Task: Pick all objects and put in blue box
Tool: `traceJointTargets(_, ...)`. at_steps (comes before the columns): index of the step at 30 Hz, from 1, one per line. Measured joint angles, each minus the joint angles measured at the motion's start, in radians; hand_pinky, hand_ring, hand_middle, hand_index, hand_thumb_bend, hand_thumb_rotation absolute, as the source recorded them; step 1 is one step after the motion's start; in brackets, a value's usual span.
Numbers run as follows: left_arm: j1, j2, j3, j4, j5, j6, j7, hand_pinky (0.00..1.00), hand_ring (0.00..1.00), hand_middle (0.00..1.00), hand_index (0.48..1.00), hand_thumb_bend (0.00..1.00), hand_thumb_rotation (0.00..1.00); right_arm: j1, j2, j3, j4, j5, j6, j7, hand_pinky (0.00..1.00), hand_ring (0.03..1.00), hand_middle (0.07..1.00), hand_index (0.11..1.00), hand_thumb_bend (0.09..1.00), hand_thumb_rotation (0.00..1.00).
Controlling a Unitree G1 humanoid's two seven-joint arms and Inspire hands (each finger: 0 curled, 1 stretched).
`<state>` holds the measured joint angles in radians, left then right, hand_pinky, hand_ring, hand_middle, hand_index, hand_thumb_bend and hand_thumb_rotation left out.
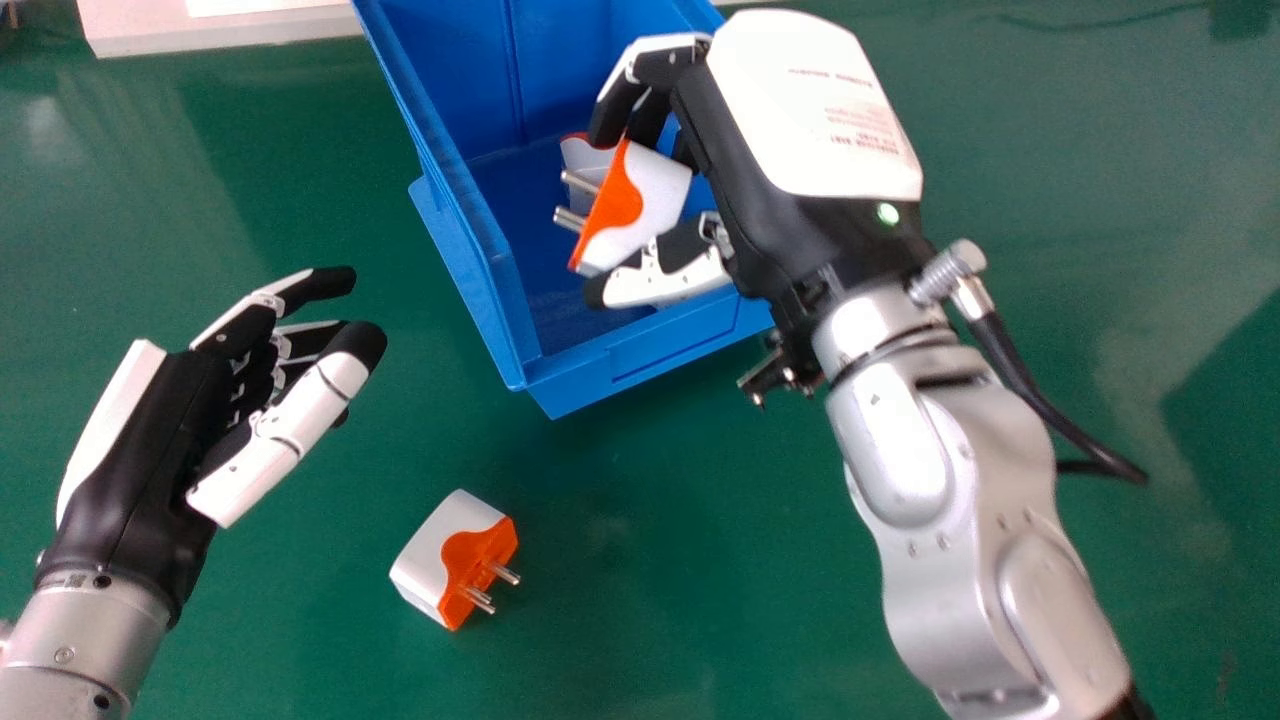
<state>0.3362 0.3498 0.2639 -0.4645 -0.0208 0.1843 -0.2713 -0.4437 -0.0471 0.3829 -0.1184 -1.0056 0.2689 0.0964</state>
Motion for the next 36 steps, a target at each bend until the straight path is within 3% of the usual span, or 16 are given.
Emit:
traceJointTargets(2,0.009,-0.003,0.001,-0.002,-0.003,-0.002,-0.001,0.67,0.73,0.76,0.843,0.58,0.69,-0.041,-0.003,-0.008,0.062,0.021,-0.005,-0.025,0.32,0.436,0.540,0.545,0.488,0.00)
traceJointTargets(5,0.025,-0.007,0.010,-0.004,-0.018,-0.009,-0.004,0.67,0.73,0.76,0.843,0.58,0.69,-0.099,-0.010,-0.013,0.144,0.046,-0.021,-0.054,0.32,0.434,0.542,0.544,0.488,0.00)
traceJointTargets(10,0.043,-0.016,0.018,-0.011,-0.020,-0.030,-0.006,0.66,0.73,0.76,0.842,0.59,0.69,-0.196,-0.025,-0.016,0.306,0.084,-0.046,-0.103,0.32,0.436,0.544,0.543,0.488,0.00)
traceJointTargets(13,0.046,-0.026,0.017,-0.008,-0.019,-0.049,-0.003,0.66,0.73,0.76,0.842,0.59,0.69,-0.249,-0.034,-0.014,0.411,0.103,-0.058,-0.135,0.32,0.438,0.545,0.541,0.489,0.00)
traceJointTargets(16,0.044,-0.034,0.014,0.001,-0.017,-0.063,0.011,0.66,0.73,0.76,0.839,0.59,0.69,-0.298,-0.035,-0.012,0.510,0.115,-0.069,-0.165,0.33,0.441,0.547,0.532,0.490,0.00)
traceJointTargets(21,0.039,-0.060,-0.002,0.019,-0.018,-0.077,0.026,0.65,0.72,0.76,0.835,0.60,0.69,-0.373,-0.036,0.006,0.671,0.135,-0.092,-0.211,0.33,0.446,0.548,0.517,0.491,0.00)
traceJointTargets(27,0.036,-0.090,-0.004,0.032,-0.023,-0.103,0.036,0.65,0.73,0.75,0.833,0.61,0.68,-0.473,-0.028,0.047,0.855,0.140,-0.129,-0.271,0.33,0.447,0.538,0.486,0.494,0.00)
traceJointTargets(30,0.035,-0.108,-0.005,0.041,-0.039,-0.121,0.037,0.65,0.73,0.75,0.833,0.61,0.68,-0.525,-0.017,0.064,0.951,0.149,-0.139,-0.280,0.33,0.448,0.534,0.476,0.495,0.00)
traceJointTargets(34,0.039,-0.119,-0.006,0.051,-0.044,-0.139,0.042,0.65,0.73,0.75,0.832,0.61,0.67,-0.555,-0.007,0.077,1.031,0.166,-0.155,-0.291,0.34,0.444,0.530,0.470,0.497,0.00)
traceJointTargets(36,0.041,-0.128,-0.009,0.051,-0.054,-0.141,0.043,0.65,0.73,0.76,0.833,0.61,0.67,-0.566,-0.004,0.081,1.063,0.177,-0.161,-0.297,0.34,0.443,0.529,0.469,0.497,0.00)
